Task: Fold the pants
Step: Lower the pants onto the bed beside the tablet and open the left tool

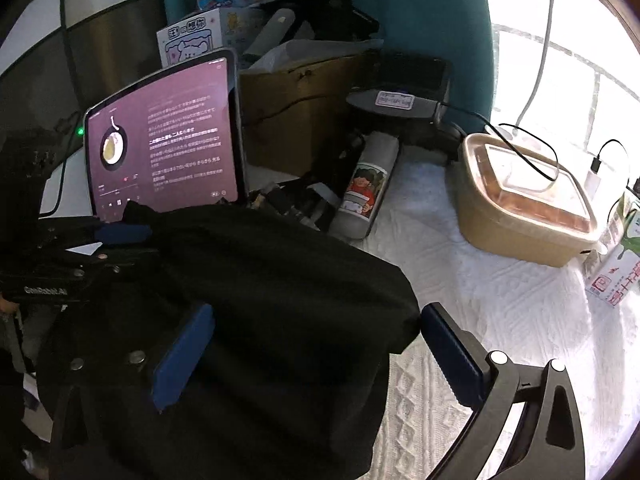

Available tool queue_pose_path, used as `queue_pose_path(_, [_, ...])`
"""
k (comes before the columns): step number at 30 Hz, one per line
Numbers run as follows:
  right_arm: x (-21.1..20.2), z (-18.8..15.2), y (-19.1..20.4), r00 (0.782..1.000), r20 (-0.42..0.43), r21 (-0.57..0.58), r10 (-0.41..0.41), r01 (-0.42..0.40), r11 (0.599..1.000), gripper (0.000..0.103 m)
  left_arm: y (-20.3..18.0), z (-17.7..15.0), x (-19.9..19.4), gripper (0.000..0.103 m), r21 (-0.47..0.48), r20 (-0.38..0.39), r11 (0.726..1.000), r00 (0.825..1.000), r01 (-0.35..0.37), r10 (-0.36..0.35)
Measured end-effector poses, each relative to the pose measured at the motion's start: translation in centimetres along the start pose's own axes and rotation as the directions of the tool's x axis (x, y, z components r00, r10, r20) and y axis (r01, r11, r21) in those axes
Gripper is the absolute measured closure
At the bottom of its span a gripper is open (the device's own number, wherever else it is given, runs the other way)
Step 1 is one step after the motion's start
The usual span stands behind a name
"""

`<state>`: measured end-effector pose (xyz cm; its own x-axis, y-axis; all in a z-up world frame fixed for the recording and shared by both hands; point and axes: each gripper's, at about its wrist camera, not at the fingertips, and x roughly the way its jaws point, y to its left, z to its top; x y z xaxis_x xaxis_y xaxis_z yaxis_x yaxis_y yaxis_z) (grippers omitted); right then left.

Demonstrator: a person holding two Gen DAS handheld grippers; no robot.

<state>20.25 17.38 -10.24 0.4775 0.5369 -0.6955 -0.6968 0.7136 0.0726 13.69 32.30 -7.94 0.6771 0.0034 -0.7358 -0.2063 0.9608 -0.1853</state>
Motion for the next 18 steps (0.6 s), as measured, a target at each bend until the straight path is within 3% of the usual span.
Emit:
queue_pose_path(4, [-1.4,-0.5,-0.4,1.000,0.009,0.010,-0.027,0.027,1.000,0.000,-0.7,-0.5,-2.6,0.046,0.006,0.070,1.000,0.998,-0.012,0.011])
queue_pose_path(7, [-2.9,-1.0,-0.5,0.999,0.015,0.016,-0.047,0.047,0.999,0.000,-1.6,-0.9,-4.5,0.037,0.010,0.117,1.000,0.993,-0.009,0.007])
queue_pose_path(10, [-4.7,-1.9,-0.3,0.997,0.021,0.020,-0.072,0.071,0.997,0.000,-3.1,-1.9,-6.8,0.036,0.035,0.171,0.999,0.985,-0.011,0.005])
queue_pose_path(18, [-9.3,-5.3,0.7,0.991,0.028,0.015,-0.129,0.129,0.992,0.000,-6.6,-5.5,-8.6,0.035,0.075,0.210,0.997,0.978,-0.025,0.009])
